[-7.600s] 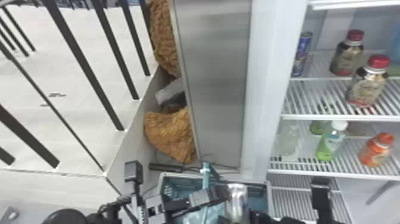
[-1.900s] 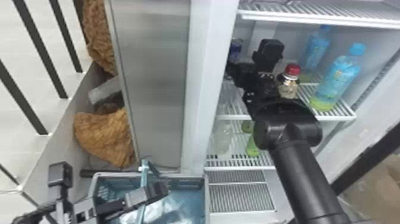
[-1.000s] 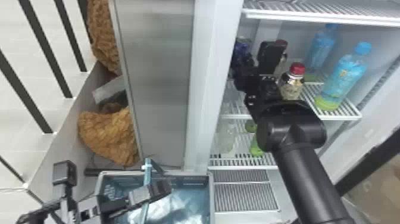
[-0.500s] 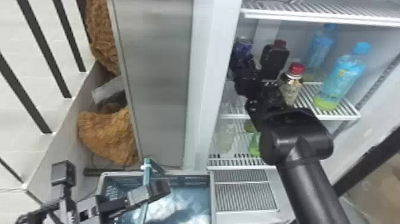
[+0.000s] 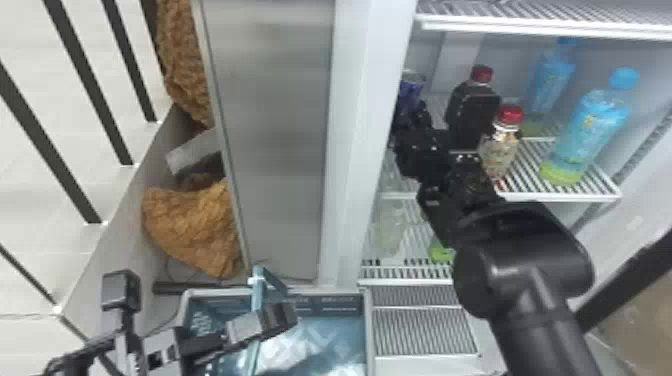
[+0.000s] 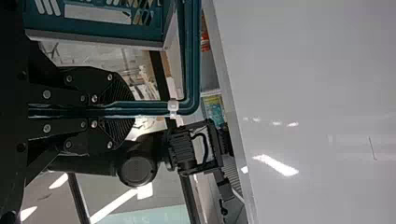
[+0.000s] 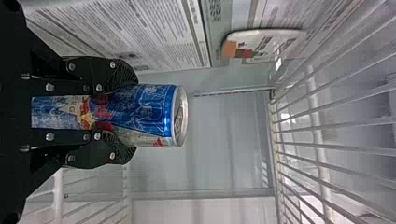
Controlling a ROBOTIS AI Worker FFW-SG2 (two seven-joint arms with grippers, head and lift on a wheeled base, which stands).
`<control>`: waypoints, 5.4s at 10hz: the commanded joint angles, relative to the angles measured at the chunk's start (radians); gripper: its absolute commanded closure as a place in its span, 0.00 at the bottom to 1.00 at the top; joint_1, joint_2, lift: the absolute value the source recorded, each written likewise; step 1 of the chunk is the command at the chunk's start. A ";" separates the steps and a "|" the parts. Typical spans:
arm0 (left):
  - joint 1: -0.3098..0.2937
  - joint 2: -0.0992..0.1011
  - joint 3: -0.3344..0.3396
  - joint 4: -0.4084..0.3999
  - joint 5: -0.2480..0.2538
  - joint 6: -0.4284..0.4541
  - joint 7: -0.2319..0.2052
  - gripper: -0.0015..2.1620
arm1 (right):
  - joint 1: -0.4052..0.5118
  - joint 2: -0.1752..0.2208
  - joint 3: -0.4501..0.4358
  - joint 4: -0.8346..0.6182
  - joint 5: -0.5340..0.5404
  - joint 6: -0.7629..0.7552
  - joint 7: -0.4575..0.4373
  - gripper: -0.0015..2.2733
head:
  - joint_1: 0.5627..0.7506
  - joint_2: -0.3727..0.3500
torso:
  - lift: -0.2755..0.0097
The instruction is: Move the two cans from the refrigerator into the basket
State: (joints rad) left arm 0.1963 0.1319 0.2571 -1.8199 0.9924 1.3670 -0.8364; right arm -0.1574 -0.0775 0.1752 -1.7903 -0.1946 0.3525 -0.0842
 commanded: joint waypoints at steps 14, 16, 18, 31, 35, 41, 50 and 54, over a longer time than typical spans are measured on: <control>0.007 -0.002 -0.004 0.000 -0.009 0.002 0.000 0.55 | 0.562 -0.084 -0.072 -0.786 -0.144 0.261 -0.069 0.57 | 0.70 0.36 | 0.86; 0.010 -0.002 -0.002 0.000 -0.009 0.002 0.000 0.55 | 0.653 -0.103 -0.072 -0.869 -0.158 0.290 -0.069 0.57 | 0.70 0.37 | 0.86; 0.010 -0.002 -0.002 0.000 -0.009 0.002 0.000 0.55 | 0.707 -0.117 -0.072 -0.903 -0.188 0.362 -0.046 0.57 | 0.70 0.38 | 0.86; 0.007 -0.009 0.004 0.000 -0.005 0.000 0.000 0.55 | 0.702 -0.128 -0.010 -0.754 -0.310 0.700 0.133 0.27 | 0.70 0.59 | 0.86; 0.010 -0.009 0.004 0.000 -0.003 0.000 0.000 0.55 | 0.702 -0.120 -0.056 -0.754 -0.300 0.683 0.138 0.06 | 0.70 0.59 | 0.86; 0.015 -0.012 0.006 0.000 -0.001 0.000 -0.001 0.55 | 0.852 -0.117 -0.179 -0.651 -0.228 0.018 0.293 0.06 | 0.70 0.45 | 0.86; 0.027 -0.012 0.004 0.000 0.001 0.000 0.000 0.55 | 1.092 -0.065 -0.417 -0.489 -0.136 -0.382 0.403 0.06 | 0.70 0.09 | 0.86; 0.027 -0.012 0.002 0.000 -0.001 0.002 -0.001 0.55 | 1.196 -0.042 -0.418 -0.520 -0.101 -0.456 0.423 0.06 | 0.70 0.04 | 0.86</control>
State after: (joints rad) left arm 0.2227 0.1198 0.2592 -1.8199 0.9911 1.3691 -0.8364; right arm 1.0250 -0.1244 -0.2435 -2.3042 -0.2963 -0.0912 0.3382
